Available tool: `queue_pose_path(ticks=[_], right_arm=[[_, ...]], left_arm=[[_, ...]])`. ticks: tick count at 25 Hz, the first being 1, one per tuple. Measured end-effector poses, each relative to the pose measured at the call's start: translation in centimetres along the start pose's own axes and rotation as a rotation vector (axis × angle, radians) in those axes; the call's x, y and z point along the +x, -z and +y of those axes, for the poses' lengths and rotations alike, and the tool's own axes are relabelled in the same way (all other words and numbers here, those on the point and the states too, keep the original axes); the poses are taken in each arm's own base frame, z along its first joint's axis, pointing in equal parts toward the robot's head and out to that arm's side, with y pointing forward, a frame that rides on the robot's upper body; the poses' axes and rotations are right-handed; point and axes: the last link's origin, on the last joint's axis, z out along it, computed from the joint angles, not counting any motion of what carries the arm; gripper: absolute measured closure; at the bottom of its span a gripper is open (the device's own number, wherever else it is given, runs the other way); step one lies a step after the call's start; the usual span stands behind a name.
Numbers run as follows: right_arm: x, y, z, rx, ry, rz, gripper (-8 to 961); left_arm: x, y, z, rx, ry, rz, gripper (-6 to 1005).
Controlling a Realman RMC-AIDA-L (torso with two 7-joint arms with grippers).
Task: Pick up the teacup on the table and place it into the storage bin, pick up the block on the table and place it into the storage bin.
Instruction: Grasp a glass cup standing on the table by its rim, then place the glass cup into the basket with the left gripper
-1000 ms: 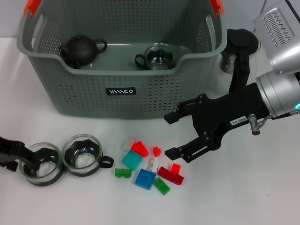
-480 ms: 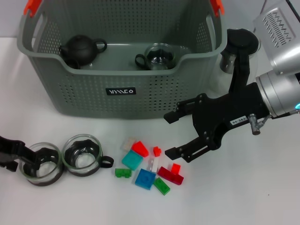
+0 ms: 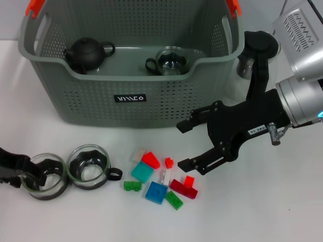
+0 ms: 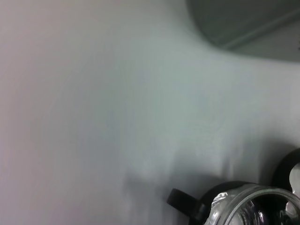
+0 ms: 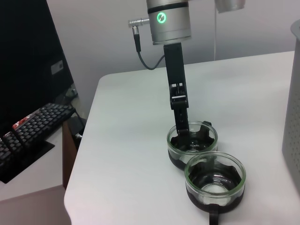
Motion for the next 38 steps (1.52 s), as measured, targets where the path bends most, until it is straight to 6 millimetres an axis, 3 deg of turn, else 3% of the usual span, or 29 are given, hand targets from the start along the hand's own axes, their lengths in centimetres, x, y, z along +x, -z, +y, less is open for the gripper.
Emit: queue_pose_path(ticks=[11, 28, 38], right_arm=[[0.1, 0.1, 0.0, 0.005, 0.002, -0.006, 26], [0.3, 0.5, -0.2, 0.016, -0.002, -0.013, 54], [0.3, 0.3, -0.1, 0.013, 0.0, -0.017, 114]], left_arm=[[0.1, -0.1, 0.3, 0.013, -0.023, -0.023, 361], [0.6, 0.0, 1.0, 0.022, -0.061, -0.037, 908], [0.6, 1.3, 1.1, 0.02, -0.069, -0.021, 919]])
